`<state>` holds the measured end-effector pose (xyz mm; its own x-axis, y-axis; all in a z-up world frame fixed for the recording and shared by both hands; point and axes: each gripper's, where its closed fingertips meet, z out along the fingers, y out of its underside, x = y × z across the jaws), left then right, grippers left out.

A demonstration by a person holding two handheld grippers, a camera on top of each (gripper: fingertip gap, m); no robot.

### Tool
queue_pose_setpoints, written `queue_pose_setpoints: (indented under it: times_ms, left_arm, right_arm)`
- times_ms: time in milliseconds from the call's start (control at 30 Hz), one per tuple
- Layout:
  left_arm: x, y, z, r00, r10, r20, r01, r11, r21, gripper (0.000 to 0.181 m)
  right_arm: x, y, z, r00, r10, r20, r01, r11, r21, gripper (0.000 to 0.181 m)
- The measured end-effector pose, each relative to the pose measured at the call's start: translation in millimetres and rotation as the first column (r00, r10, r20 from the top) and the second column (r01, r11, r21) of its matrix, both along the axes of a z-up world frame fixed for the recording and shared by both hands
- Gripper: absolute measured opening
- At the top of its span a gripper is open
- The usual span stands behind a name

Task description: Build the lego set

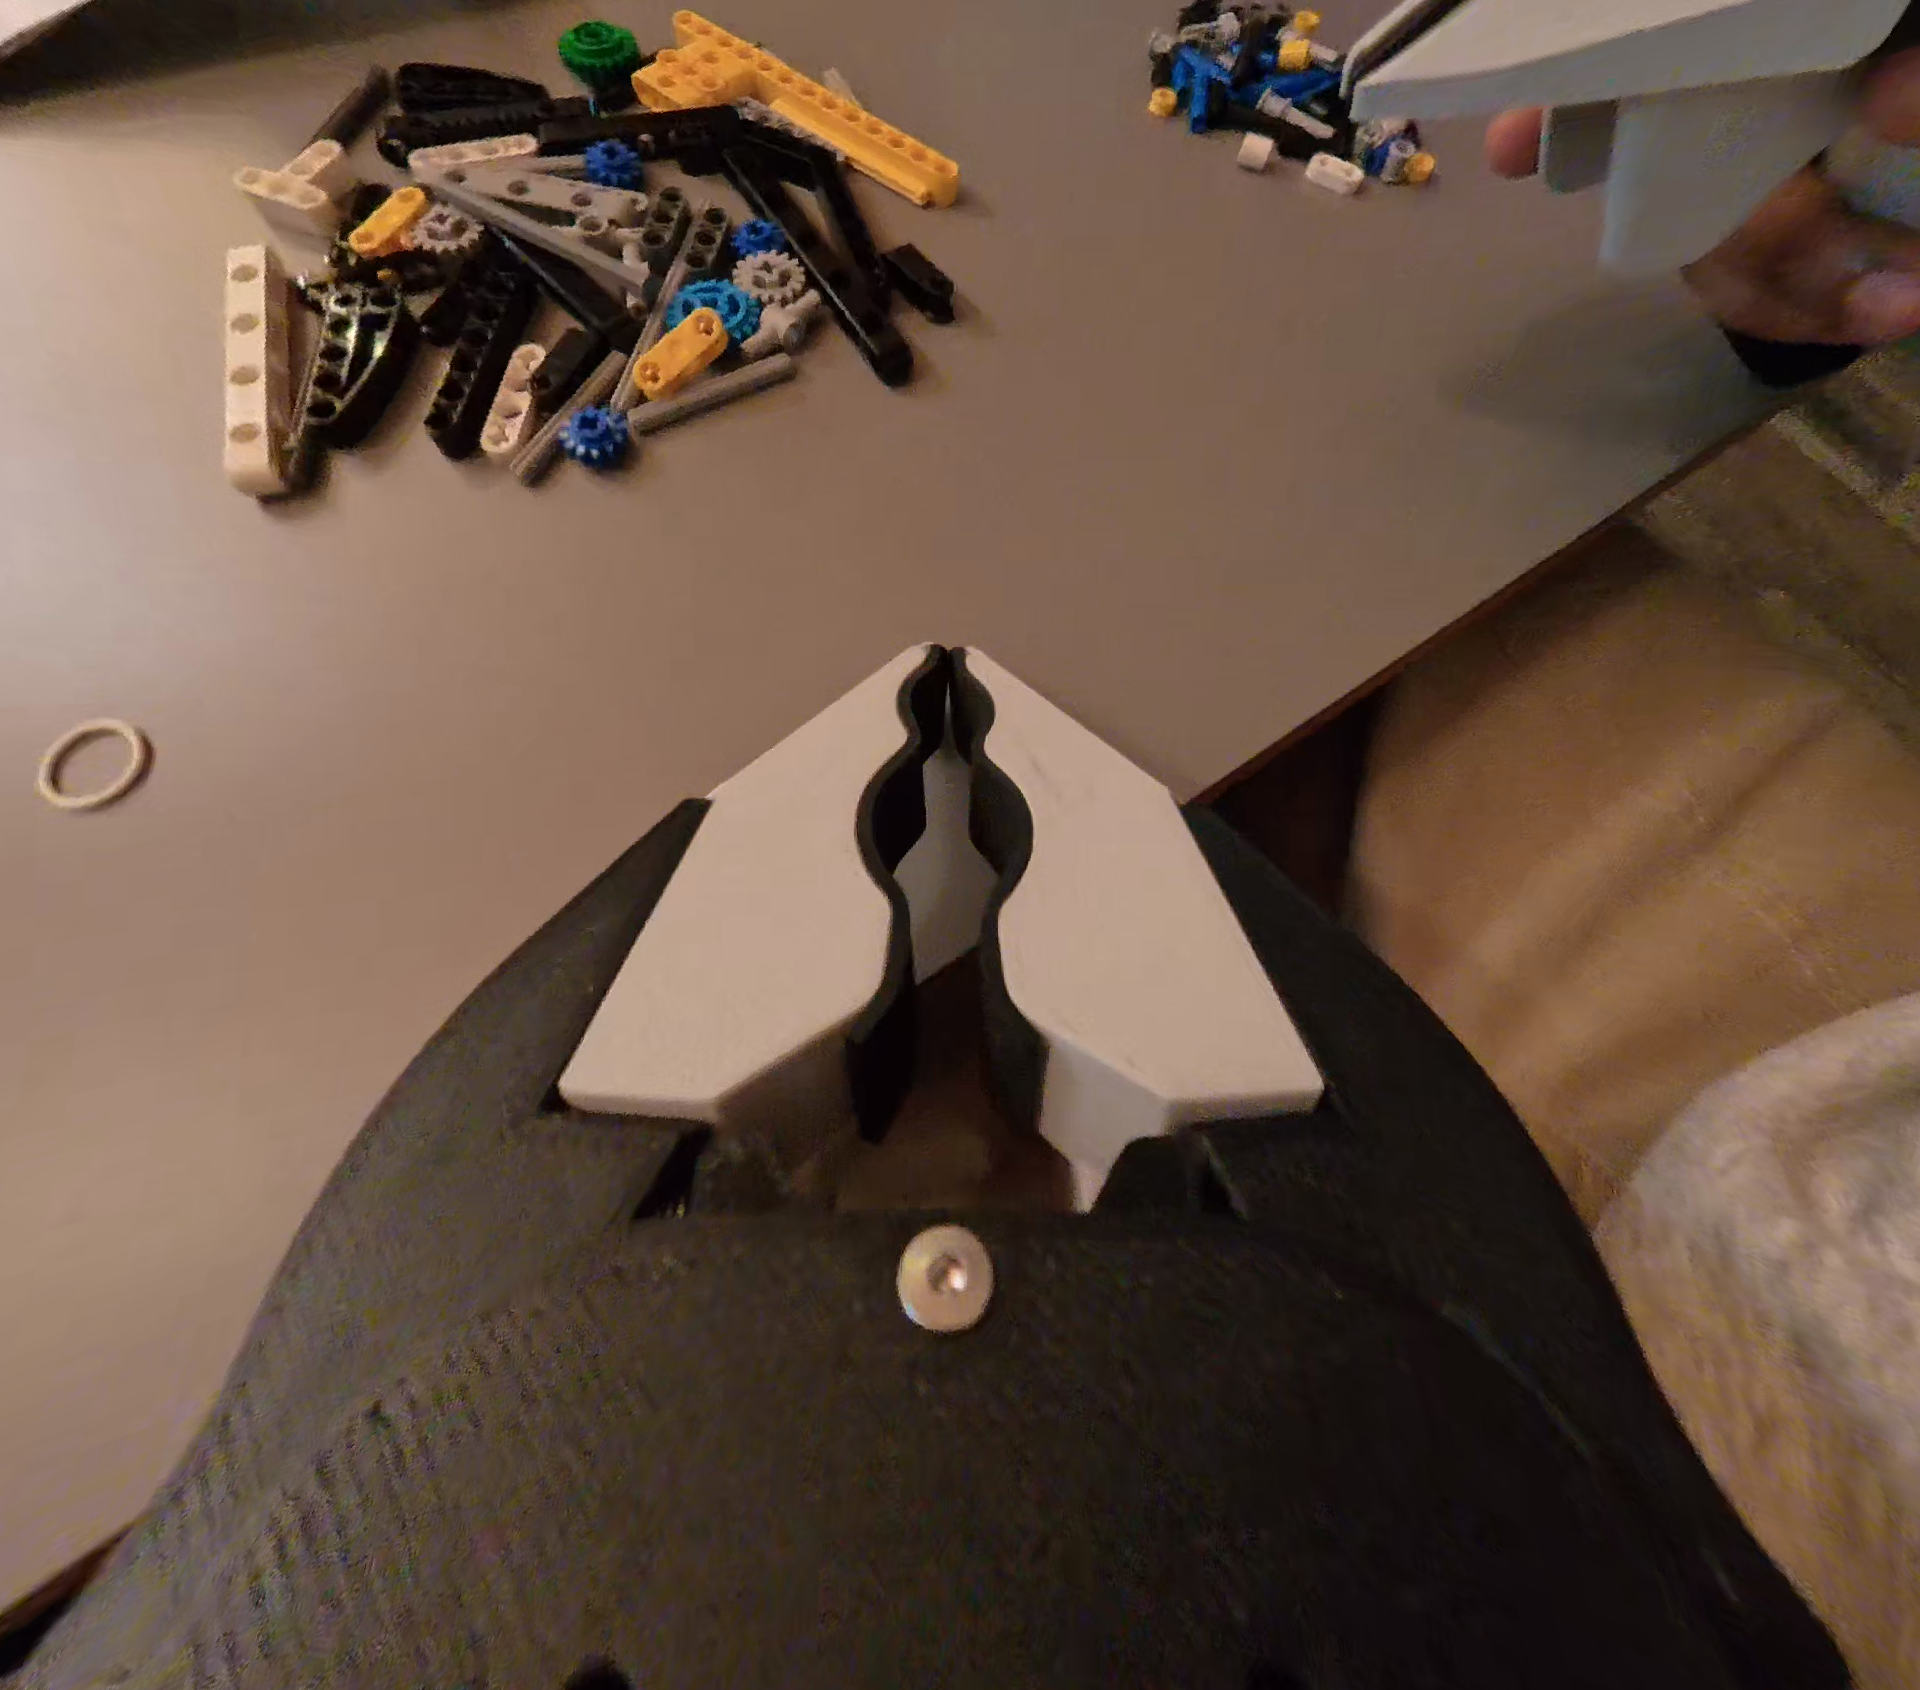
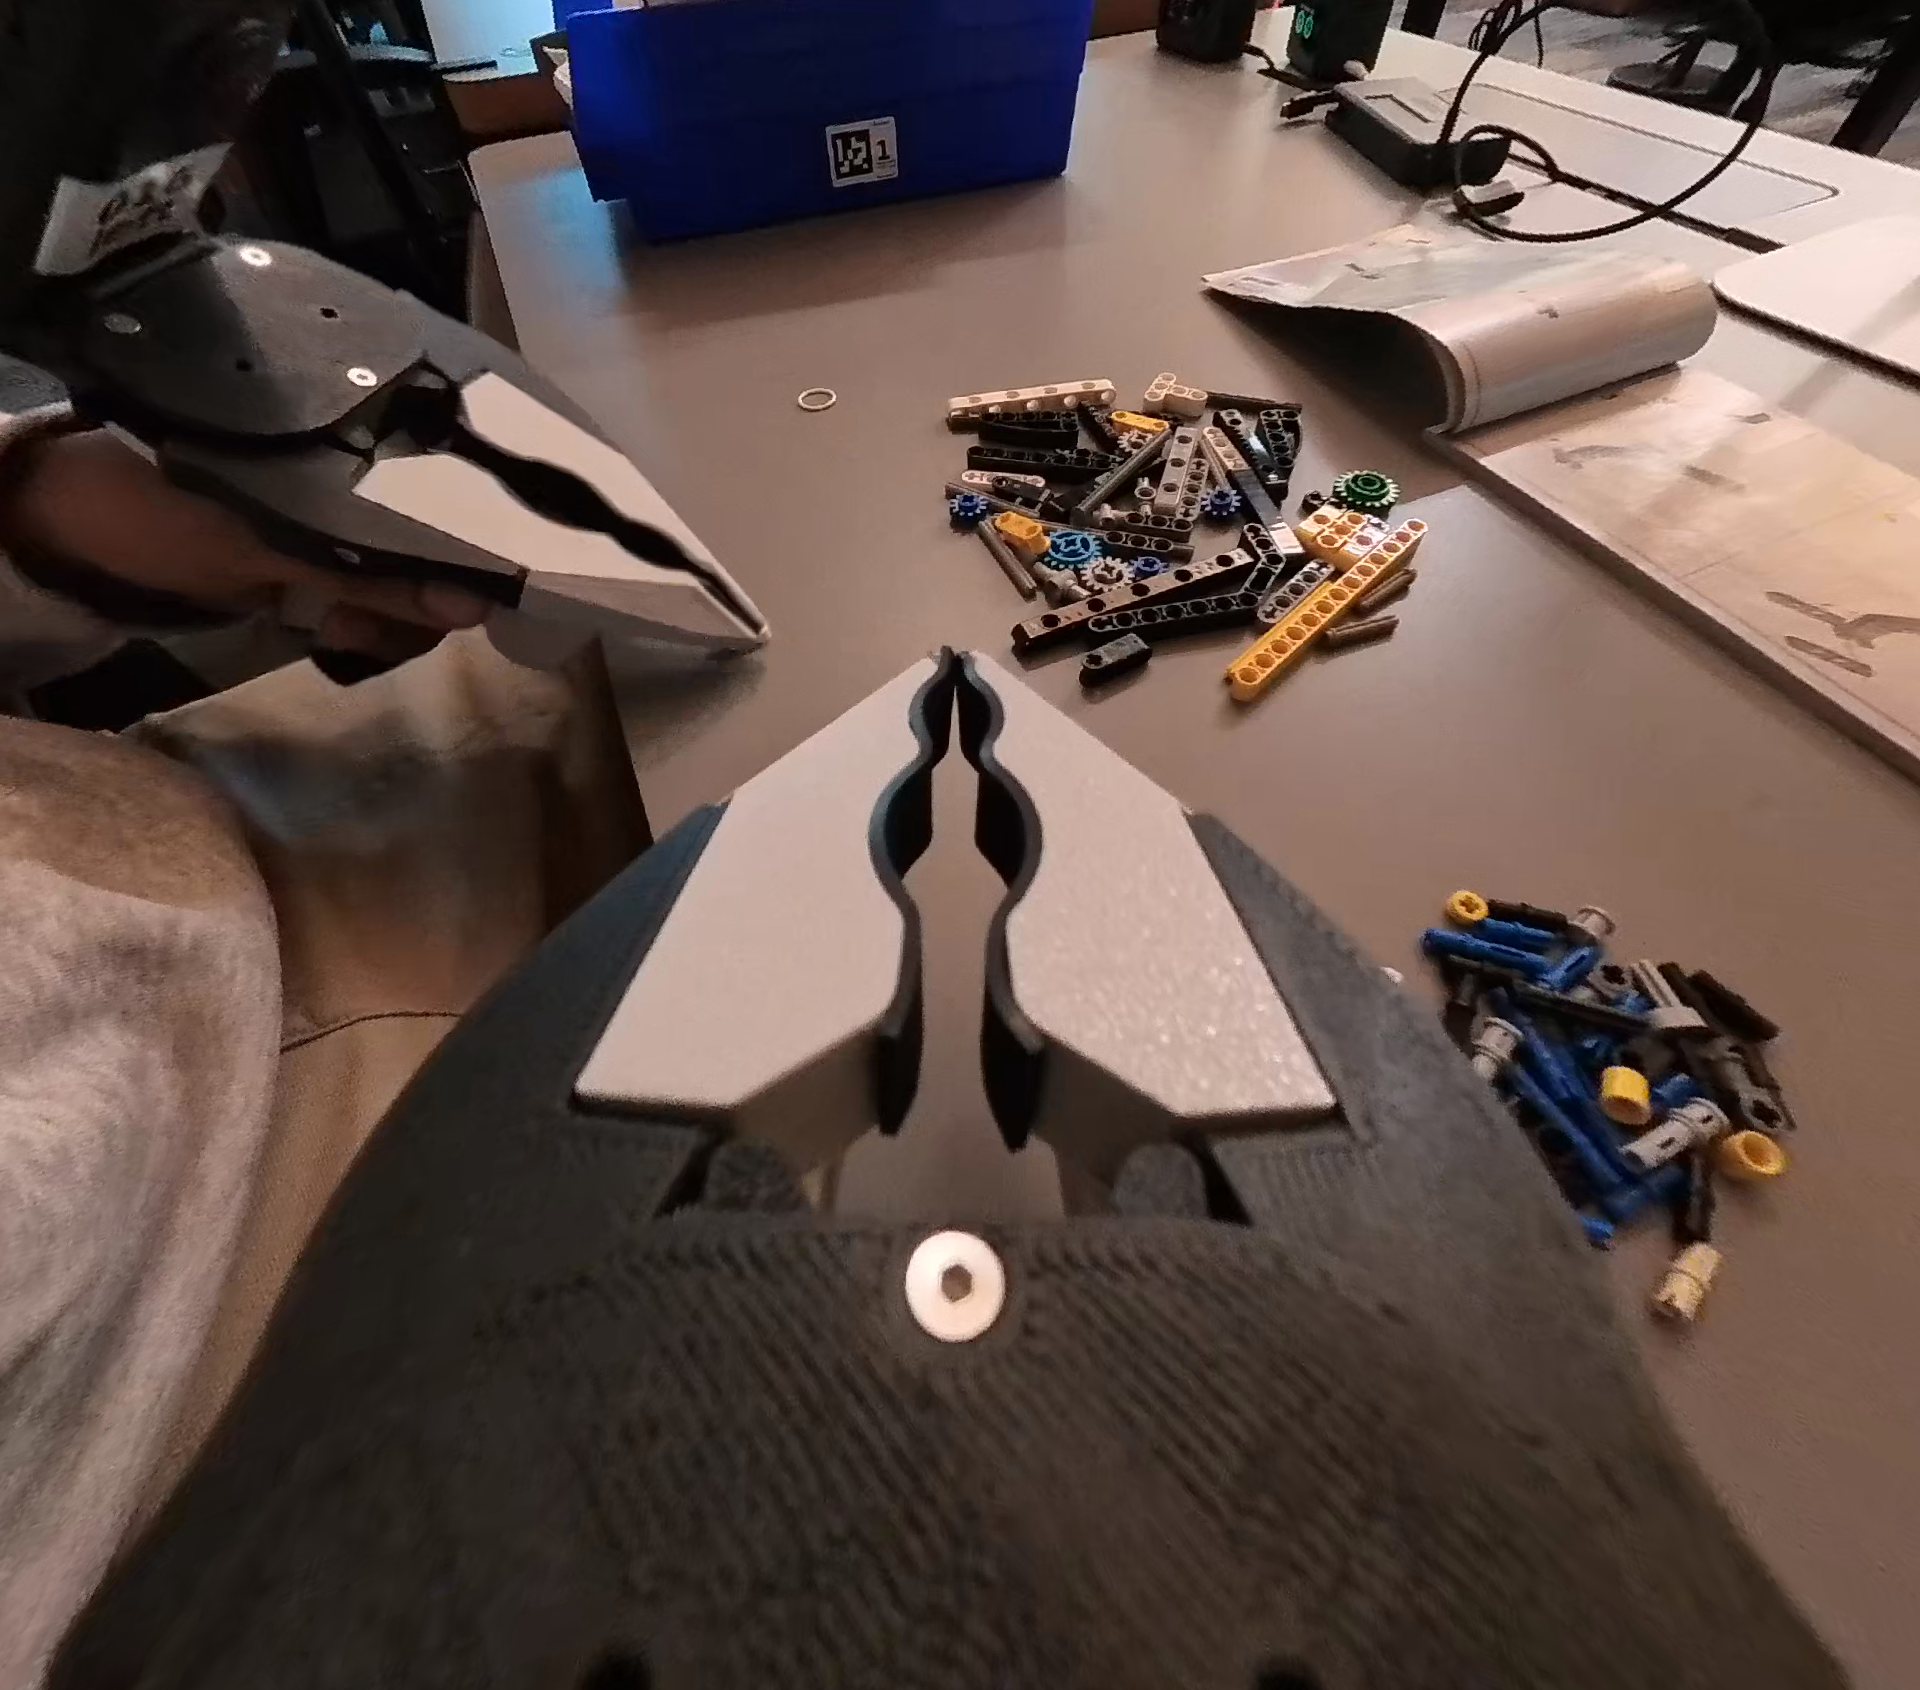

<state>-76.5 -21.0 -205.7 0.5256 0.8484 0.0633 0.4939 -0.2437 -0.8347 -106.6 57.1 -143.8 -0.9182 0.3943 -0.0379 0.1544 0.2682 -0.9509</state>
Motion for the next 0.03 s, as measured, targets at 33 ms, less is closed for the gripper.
queue_pose_setpoints:
  times_ms: [33]
  left_arm:
    - [-2.1, 1.3, 2.9, 1.000, -0.016, -0.007, 0.016, 1.000, 0.004, 0.000]
  right_arm:
    - [-0.1, 0.0, -0.4, 1.000, 0.000, 0.000, 0.000, 1.000, 0.001, 0.000]
